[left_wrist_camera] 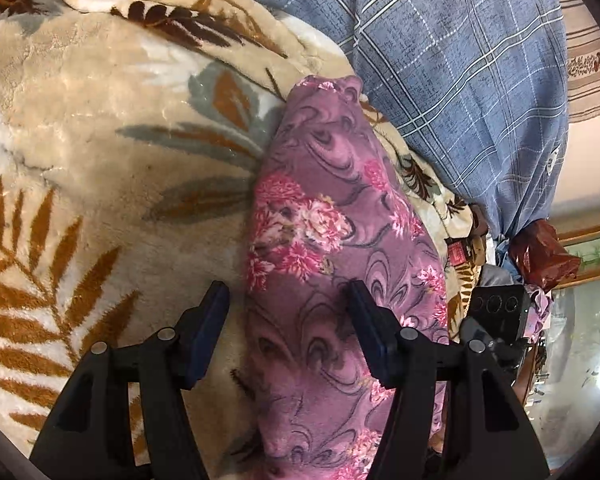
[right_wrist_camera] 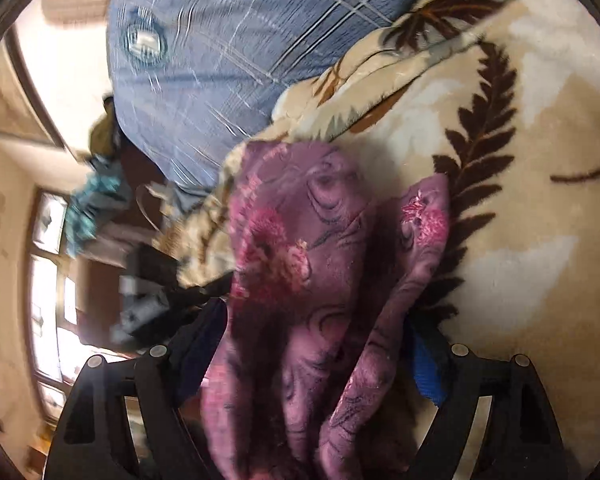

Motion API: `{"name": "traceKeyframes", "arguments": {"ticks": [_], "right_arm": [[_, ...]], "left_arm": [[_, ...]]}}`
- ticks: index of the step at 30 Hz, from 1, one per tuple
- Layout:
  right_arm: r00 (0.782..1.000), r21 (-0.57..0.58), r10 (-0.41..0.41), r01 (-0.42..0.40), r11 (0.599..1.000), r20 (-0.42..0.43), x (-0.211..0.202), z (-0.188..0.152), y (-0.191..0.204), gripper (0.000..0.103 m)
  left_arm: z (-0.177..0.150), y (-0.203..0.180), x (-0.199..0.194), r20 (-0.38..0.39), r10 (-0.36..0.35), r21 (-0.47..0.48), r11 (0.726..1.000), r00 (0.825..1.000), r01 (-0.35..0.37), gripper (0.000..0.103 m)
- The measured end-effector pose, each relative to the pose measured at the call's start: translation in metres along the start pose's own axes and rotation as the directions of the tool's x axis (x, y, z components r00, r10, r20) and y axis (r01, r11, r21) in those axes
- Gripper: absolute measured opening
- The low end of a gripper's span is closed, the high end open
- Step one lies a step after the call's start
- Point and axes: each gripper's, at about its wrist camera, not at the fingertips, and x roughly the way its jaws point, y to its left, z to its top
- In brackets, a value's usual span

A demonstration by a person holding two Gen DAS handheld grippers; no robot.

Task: Fold small clothes

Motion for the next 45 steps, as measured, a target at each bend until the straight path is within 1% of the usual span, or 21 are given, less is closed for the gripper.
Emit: {"name": "traceKeyframes", "arguments": {"ticks": [2,4,8,9,11,12,13,15,17,18,20,22,25,27,31,33,35,36,38,40,45], "right_arm": [[0.998,0.024,0.064,-0.064,0.998,0.008,-0.003,0.003,-0.004,0.086],[0.998,0.028,0.057,-0.057,0.998,-0.001,0.003,0.005,-0.005,0.088],[0.986,-0.129,-0.165,0.160,0.979,-0.027,0.024,-0.002,0.021,0.087],[0.976,-0.173,-0.215,0.209,0.962,-0.016,0.029,-0.004,0.029,0.084],[0.962,-0.199,-0.271,0.264,0.944,-0.009,0.033,-0.006,0.033,0.063],[0.962,-0.199,-0.273,0.264,0.944,-0.020,0.036,-0.006,0.031,0.050],[0.965,-0.195,-0.259,0.249,0.949,-0.027,0.035,-0.006,0.028,0.046],[0.970,-0.193,-0.241,0.231,0.954,-0.029,0.035,-0.005,0.025,0.041],[0.976,-0.195,-0.217,0.206,0.959,-0.033,0.035,-0.004,0.025,0.033],[0.977,-0.196,-0.213,0.203,0.959,-0.029,0.035,-0.004,0.023,0.030],[0.979,-0.194,-0.202,0.194,0.962,-0.021,0.032,-0.007,0.025,0.026],[0.980,-0.214,-0.201,0.196,0.957,-0.001,0.026,-0.010,0.033,0.024],[0.984,-0.242,-0.174,0.177,0.954,0.033,0.010,-0.014,0.047,0.023],[0.988,-0.255,-0.133,0.149,0.955,0.078,-0.010,-0.019,0.056,0.023],[0.986,-0.237,-0.139,0.157,0.959,0.088,-0.014,-0.018,0.048,0.024],[0.981,-0.194,-0.189,0.194,0.962,0.048,0.003,-0.014,0.031,0.033],[0.971,-0.144,-0.239,0.238,0.960,0.010,0.019,-0.012,0.016,0.050],[0.972,-0.142,-0.233,0.231,0.963,0.000,0.023,-0.012,0.014,0.054],[0.971,-0.156,-0.240,0.238,0.959,0.009,0.020,-0.013,0.019,0.056],[0.977,-0.172,-0.212,0.213,0.962,0.025,0.013,-0.016,0.022,0.066],[0.978,-0.152,-0.202,0.208,0.966,0.050,0.015,-0.018,0.012,0.065]], "left_arm": [[-0.002,0.000,0.001,0.002,0.009,0.003,1.000,1.000,-0.009,0.060],[-0.003,-0.002,0.002,0.007,0.023,0.020,1.000,1.000,-0.023,0.060],[-0.004,-0.007,0.003,0.018,0.049,0.046,0.998,0.999,-0.049,0.061],[-0.005,-0.008,0.004,0.020,0.056,0.054,0.997,0.998,-0.057,0.061],[-0.005,-0.010,0.004,0.019,0.069,0.068,0.995,0.997,-0.070,0.061],[-0.006,-0.012,0.005,0.019,0.075,0.075,0.994,0.997,-0.077,0.061],[-0.006,-0.012,0.005,0.021,0.081,0.080,0.993,0.997,-0.082,0.060],[-0.007,-0.015,0.005,0.022,0.085,0.097,0.991,0.996,-0.087,0.053],[-0.008,-0.017,0.005,0.018,0.070,0.100,0.992,0.997,-0.072,0.037],[-0.008,-0.018,0.005,0.022,0.066,0.094,0.993,0.998,-0.068,0.034],[-0.007,-0.021,0.003,0.031,0.058,0.104,0.993,0.998,-0.061,0.012],[-0.008,-0.027,-0.008,0.068,0.020,0.113,0.993,0.998,-0.028,0.009],[-0.012,-0.042,-0.027,0.118,-0.088,0.177,0.982,0.989,0.066,0.009],[-0.014,-0.057,-0.033,0.146,-0.100,0.255,0.965,0.984,0.060,0.010],[-0.008,-0.043,-0.002,0.103,0.028,0.217,0.975,0.994,-0.050,0.015],[-0.006,-0.035,0.007,0.087,0.061,0.202,0.976,0.994,-0.077,0.018],[-0.006,-0.034,0.009,0.089,0.089,0.209,0.972,0.992,-0.106,0.043],[-0.007,-0.034,0.010,0.098,0.109,0.216,0.968,0.989,-0.128,0.046],[-0.010,-0.034,0.008,0.109,0.120,0.227,0.963,0.987,-0.142,0.046],[-0.016,-0.033,0.000,0.120,0.104,0.206,0.970,0.987,-0.127,0.046],[-0.045,-0.043,-0.023,0.172,0.145,0.272,0.944,0.974,-0.188,0.046]]}}
